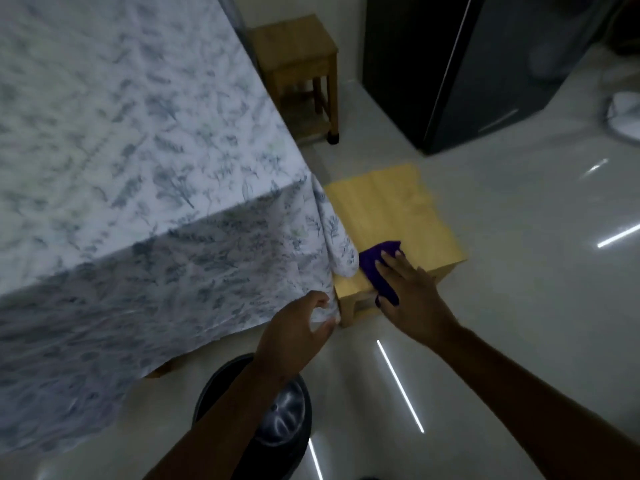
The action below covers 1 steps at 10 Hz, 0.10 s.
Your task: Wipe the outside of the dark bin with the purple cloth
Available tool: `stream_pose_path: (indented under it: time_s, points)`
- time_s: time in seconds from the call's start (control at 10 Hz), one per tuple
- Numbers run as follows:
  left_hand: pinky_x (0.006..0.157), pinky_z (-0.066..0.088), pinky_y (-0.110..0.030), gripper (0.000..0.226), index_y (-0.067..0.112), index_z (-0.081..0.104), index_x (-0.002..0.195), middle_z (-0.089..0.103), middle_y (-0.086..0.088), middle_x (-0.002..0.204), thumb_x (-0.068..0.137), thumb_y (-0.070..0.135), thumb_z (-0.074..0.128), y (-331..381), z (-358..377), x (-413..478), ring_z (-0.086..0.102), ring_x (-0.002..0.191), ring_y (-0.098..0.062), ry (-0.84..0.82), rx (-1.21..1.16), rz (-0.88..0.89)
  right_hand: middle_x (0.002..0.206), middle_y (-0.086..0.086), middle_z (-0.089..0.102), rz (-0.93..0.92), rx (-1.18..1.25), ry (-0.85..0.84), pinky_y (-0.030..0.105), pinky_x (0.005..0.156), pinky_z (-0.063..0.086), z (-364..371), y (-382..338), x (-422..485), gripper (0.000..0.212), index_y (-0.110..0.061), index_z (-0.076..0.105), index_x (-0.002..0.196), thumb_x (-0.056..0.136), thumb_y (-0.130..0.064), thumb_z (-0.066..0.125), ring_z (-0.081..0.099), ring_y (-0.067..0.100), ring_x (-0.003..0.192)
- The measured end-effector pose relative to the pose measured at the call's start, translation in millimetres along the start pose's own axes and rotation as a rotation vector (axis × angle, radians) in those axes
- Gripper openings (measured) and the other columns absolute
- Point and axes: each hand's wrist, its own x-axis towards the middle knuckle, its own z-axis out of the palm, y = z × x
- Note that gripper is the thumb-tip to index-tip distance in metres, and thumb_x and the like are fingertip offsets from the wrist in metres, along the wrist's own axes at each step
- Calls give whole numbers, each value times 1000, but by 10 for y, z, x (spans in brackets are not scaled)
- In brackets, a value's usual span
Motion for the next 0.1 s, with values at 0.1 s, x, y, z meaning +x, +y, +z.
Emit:
stream_pose_path:
  time_s: [0.1]
  points:
    - [88,46,-15,33,29,59,114,64,17,112,85,43,64,221,-301,-39,59,105,2,23,6,-16,140,12,55,-24,115,67,44,100,46,-349,-177,-77,58,-7,55,132,78,-29,62,52,32,128]
